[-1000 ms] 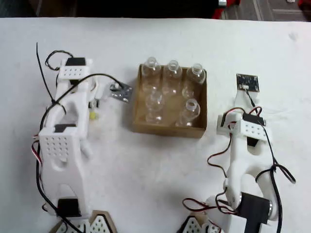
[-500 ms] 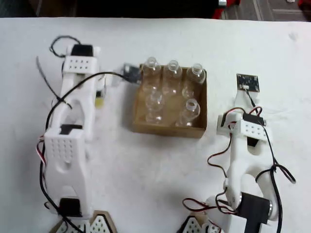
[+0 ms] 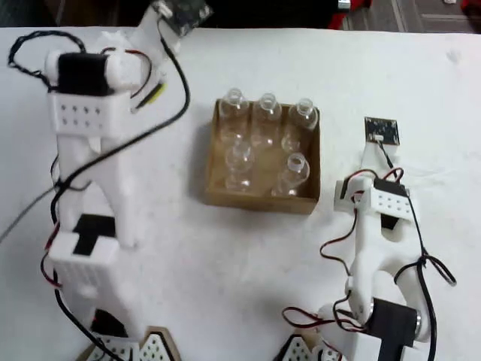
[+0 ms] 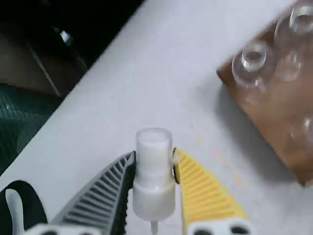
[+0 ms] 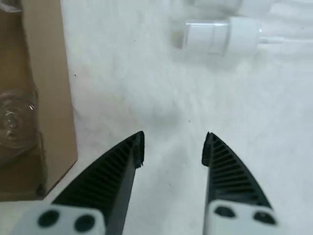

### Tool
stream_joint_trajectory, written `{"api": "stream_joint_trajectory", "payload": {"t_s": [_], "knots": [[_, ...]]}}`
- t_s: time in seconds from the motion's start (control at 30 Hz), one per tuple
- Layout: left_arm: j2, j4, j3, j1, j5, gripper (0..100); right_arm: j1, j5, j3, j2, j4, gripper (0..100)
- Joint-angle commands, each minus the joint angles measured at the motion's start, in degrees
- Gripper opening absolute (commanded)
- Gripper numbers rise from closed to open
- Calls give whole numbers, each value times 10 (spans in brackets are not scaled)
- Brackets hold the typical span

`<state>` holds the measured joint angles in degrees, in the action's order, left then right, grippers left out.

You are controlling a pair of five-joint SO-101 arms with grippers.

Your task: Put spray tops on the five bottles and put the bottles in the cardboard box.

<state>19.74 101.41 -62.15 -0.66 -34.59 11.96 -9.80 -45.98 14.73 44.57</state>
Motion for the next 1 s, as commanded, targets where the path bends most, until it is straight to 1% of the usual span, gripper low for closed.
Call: {"api": "stream_joint_trajectory", "payload": {"t_s": [0.0, 0.13, 0.2, 0.27, 0.4, 0.5, 0.6, 0.73, 0.97], "knots": [[-91, 4, -55, -52, 83, 21, -7, -7, -1, 3, -15, 173], [-138, 4, -69, -80, 88, 20, -7, -7, -3, 3, -15, 173], [-164, 6, -69, -93, 122, 20, -7, -7, -3, 3, -15, 173], [-191, 6, -66, -103, 185, 20, -7, -7, -3, 3, -15, 173], [-237, 4, -62, -118, 331, 20, -7, -7, -3, 3, -15, 173], [-240, -3, -60, -115, 412, 20, -7, -7, -3, 3, -15, 173], [-221, -56, -16, -113, 459, 20, -7, -7, -3, 3, -15, 173], [-189, -146, 35, -116, 498, 20, -7, -7, -3, 3, -15, 173], [-146, -287, 102, -117, 498, 20, -7, -7, -2, 3, -15, 173]]}}
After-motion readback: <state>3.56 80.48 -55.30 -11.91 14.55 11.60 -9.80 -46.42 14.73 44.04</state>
